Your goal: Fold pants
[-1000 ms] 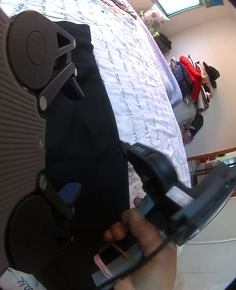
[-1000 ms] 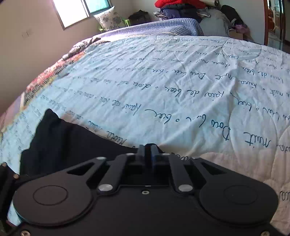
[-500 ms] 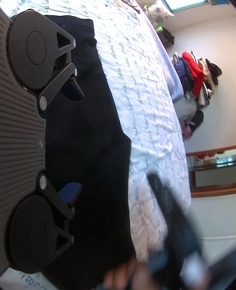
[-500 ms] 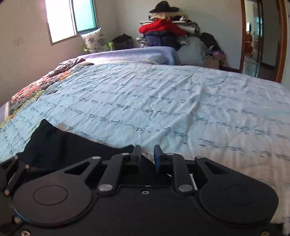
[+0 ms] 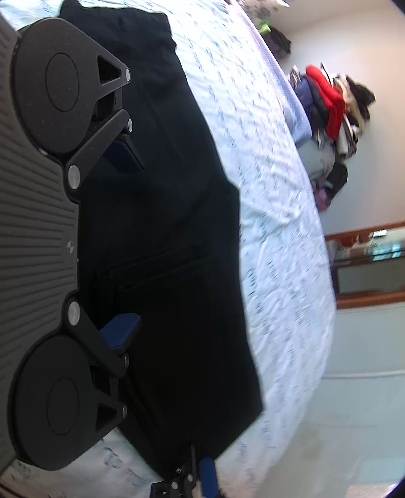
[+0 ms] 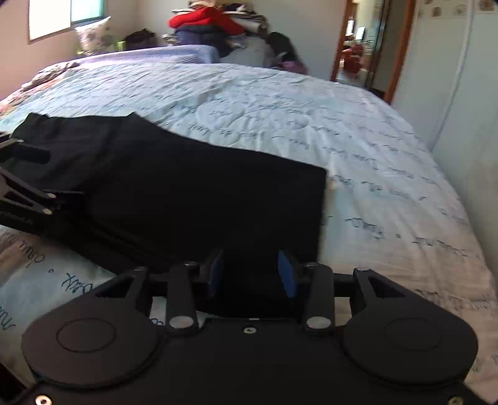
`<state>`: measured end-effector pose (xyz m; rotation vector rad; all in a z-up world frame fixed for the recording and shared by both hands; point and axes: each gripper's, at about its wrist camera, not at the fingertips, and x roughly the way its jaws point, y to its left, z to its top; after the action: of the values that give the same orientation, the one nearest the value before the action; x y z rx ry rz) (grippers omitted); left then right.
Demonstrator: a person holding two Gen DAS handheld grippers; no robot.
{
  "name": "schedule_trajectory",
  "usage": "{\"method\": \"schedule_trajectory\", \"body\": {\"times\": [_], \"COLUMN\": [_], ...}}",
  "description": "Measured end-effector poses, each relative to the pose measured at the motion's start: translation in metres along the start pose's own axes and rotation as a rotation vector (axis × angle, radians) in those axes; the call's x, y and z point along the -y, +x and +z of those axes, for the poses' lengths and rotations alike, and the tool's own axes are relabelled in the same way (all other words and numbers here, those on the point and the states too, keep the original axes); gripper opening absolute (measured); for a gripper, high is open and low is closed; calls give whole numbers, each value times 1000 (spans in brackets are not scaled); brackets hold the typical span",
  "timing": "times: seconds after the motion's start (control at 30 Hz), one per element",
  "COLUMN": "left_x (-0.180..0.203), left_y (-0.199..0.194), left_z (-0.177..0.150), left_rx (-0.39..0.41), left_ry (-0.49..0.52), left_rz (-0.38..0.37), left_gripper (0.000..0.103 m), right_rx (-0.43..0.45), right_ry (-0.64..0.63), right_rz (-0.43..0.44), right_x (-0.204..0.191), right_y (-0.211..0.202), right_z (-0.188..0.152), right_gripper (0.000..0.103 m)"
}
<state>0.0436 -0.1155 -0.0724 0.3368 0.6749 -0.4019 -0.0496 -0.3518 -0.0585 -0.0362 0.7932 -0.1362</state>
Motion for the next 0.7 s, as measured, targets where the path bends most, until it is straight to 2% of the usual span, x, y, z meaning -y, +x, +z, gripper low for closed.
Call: {"method": "schedule_trajectory", "body": {"times": [0.07, 0.1, 0.17, 0.23, 0.3, 0.43, 0.57, 0.63, 0.7], "left_x": [-9, -13, -19, -21, -20, -17, -17, -20, -26], "left_y": [-13, -16, -16, -10, -8, -28, -32, -22, -22], "left_z": [0, 0, -4, -8, -14, -20, -24, -25, -29], "left_rx": [30, 35, 16, -31, -74, -27, 35, -38, -69], "left_ry": [-35, -50, -74, -81, -75, -74, -68, -59, -84], "left_rz": [34, 55, 79, 66, 63, 89, 150, 137, 103], "left_gripper": [99, 99, 99, 99, 99, 98, 101, 98, 98], "right_rx": [70, 104, 127, 96, 43, 50, 109, 98, 52], "right_ry": [-4, 8, 36, 32, 24, 45, 50, 36, 16], "right_rz": [-53, -39, 53, 118, 119, 100, 154, 168, 167], "right_x": [-6, -9, -16, -27, -34, -40, -54, -64, -73], "right_y": [-15, -23, -25, -13, 2, -1, -3, 6, 19], "right_z": [5, 8, 12, 9, 2, 4, 15, 16, 13], "right_gripper": [40, 40, 41, 41, 41, 42, 43, 43, 43]}}
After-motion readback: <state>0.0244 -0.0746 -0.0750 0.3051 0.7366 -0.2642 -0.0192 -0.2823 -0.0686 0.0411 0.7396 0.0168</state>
